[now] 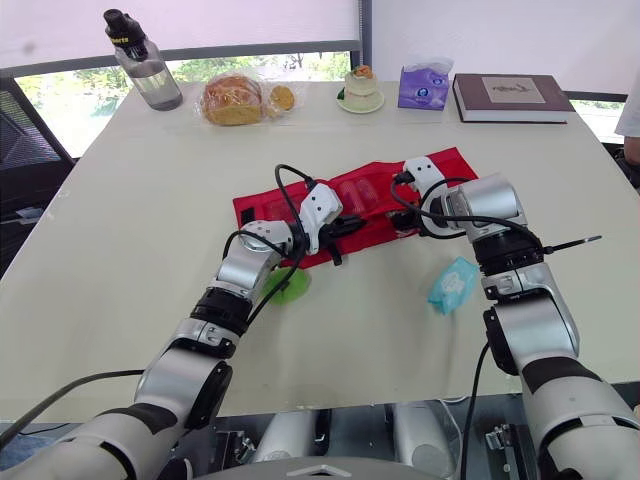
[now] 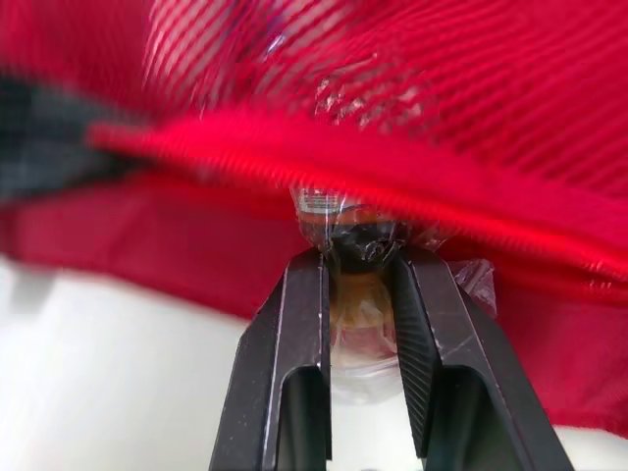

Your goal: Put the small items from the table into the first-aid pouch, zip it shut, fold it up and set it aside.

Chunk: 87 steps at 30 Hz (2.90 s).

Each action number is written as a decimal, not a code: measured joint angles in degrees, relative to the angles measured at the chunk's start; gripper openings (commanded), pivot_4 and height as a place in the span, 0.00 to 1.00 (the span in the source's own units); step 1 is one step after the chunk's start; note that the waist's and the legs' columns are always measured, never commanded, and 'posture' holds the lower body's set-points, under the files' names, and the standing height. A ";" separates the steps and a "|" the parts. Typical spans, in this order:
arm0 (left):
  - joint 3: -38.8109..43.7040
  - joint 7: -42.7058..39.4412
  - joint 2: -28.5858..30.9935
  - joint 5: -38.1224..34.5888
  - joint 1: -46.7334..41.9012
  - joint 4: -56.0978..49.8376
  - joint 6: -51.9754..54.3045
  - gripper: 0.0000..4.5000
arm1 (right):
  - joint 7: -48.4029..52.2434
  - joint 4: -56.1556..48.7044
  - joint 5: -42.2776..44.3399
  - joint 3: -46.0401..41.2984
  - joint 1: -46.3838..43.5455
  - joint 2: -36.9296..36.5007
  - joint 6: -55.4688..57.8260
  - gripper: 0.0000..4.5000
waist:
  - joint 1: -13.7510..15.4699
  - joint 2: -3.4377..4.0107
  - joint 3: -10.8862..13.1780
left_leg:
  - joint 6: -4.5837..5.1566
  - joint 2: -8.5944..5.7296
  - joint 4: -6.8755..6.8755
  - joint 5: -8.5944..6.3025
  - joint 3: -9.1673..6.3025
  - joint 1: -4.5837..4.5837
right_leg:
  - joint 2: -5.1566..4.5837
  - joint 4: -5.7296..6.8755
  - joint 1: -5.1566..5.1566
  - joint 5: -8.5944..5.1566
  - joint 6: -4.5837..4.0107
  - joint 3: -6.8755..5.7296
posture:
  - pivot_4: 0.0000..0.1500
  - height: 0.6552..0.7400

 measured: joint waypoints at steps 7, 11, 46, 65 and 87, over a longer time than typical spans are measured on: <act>-0.26 -0.13 -0.32 -0.03 0.51 -1.34 0.80 0.00 | -6.31 3.25 1.62 -7.64 -1.08 4.15 0.55 0.07 | -0.11 0.01 0.00 | 0.00 0.00 -0.02 0.00 0.00 0.00 | 0.00 0.01 0.00 0.00 0.00 0.01 | 1.00 1.00; -0.33 -0.24 -0.36 -0.02 0.73 -1.39 0.80 0.00 | -6.71 2.53 2.12 -7.48 -0.95 4.05 0.16 0.47 | -0.10 0.01 0.00 | 0.00 0.00 -0.02 0.00 0.01 -0.01 | 0.00 0.00 -0.01 0.00 0.00 0.01 | 1.00 1.00; -0.25 -1.42 0.62 -0.06 0.79 -0.14 0.61 0.00 | -4.26 -26.68 0.38 4.38 25.66 -4.96 -25.90 0.01 | -0.27 0.00 0.00 | 0.00 0.02 -0.02 0.00 0.03 0.03 | 0.07 -0.04 0.00 -0.03 0.04 0.06 | 1.00 1.00; -0.51 -1.86 1.21 -0.07 2.25 -1.83 0.61 0.00 | -9.23 -14.08 -5.52 5.31 20.21 1.94 -34.61 0.01 | -0.32 0.01 0.00 | 0.00 0.04 -0.03 0.00 0.02 0.06 | 0.08 0.00 -0.01 -0.02 0.03 0.06 | 1.00 1.00; -1.21 -2.55 2.45 -0.08 2.07 -1.76 0.30 0.00 | -7.79 -16.13 -6.62 3.26 24.20 2.61 -43.27 0.01 | -0.23 0.01 0.00 | 0.00 0.03 -0.04 0.00 0.03 0.04 | 0.06 -0.03 0.00 -0.02 0.02 0.06 | 1.00 1.00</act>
